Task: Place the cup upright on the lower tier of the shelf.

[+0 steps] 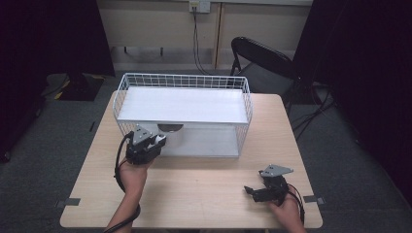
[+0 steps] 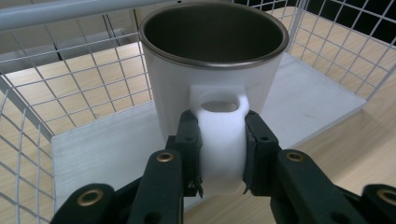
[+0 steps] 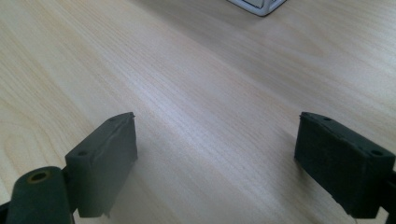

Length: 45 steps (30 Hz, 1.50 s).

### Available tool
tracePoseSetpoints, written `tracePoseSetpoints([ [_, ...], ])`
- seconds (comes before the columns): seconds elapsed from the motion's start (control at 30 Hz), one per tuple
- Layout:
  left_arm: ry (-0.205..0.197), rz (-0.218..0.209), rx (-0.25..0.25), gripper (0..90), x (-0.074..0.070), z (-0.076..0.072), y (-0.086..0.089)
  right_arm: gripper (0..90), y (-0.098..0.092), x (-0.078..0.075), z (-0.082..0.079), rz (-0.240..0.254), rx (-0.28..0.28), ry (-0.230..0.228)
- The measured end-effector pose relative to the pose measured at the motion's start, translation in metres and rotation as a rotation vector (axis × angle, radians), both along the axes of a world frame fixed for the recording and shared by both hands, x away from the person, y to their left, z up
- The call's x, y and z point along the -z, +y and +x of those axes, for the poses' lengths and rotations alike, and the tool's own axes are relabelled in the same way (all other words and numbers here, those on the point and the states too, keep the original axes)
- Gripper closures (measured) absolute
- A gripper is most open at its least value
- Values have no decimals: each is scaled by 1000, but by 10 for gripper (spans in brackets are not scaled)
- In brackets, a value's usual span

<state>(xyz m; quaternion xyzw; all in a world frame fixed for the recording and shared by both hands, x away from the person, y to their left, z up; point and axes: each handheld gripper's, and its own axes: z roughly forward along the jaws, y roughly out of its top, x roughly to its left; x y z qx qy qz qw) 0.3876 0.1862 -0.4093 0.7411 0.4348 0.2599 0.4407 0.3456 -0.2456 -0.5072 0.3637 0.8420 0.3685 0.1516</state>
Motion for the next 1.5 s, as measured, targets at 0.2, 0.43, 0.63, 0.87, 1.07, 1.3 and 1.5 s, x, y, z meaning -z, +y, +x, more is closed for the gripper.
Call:
tracePoseSetpoints([
  [0.2,-2,2,-13,721,1,2,0,122,0,0,0,0,0,-1],
  [0.43,1,2,-20,721,5,4,-2,122,0,0,0,0,0,0],
  [0.63,0,0,-26,721,9,7,-3,122,0,0,0,0,0,0],
  [0.87,4,-1,-38,720,13,10,-4,122,0,0,0,0,0,0],
  [1.07,11,-3,-48,720,16,14,-3,122,0,0,0,0,-1,0],
  [1.3,22,7,-53,720,18,18,-4,122,0,0,0,0,-2,0],
  [1.5,30,7,-61,720,22,21,-9,122,0,0,0,0,-2,0],
])
